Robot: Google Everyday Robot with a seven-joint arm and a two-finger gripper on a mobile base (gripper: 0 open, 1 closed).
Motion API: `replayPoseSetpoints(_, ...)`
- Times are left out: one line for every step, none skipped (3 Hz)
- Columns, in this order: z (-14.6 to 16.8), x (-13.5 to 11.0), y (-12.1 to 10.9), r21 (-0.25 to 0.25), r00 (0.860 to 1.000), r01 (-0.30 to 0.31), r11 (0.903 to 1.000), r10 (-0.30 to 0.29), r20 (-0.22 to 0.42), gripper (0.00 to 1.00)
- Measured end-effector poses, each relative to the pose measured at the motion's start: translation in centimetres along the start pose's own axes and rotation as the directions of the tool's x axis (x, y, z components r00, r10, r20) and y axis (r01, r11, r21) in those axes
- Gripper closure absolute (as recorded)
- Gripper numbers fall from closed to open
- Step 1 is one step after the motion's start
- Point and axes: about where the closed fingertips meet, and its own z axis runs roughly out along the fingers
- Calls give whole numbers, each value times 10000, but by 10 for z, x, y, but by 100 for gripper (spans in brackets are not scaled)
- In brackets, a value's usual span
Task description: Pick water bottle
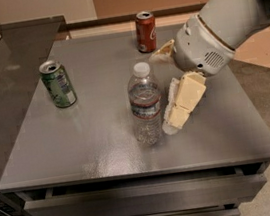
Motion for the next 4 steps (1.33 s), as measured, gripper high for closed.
replayPoseSetpoints(9,-16,2,-280,9984,281,9992,-267,502,0)
replayPoseSetpoints(16,-26,5,-554,9953,468,9974,-418,877,16)
replayPoseSetpoints(21,-31,6,-749,9919,529,9958,-437,1190,39)
replayPoseSetpoints(18,-35,5,-728,9894,549,9958,-444,1384,62)
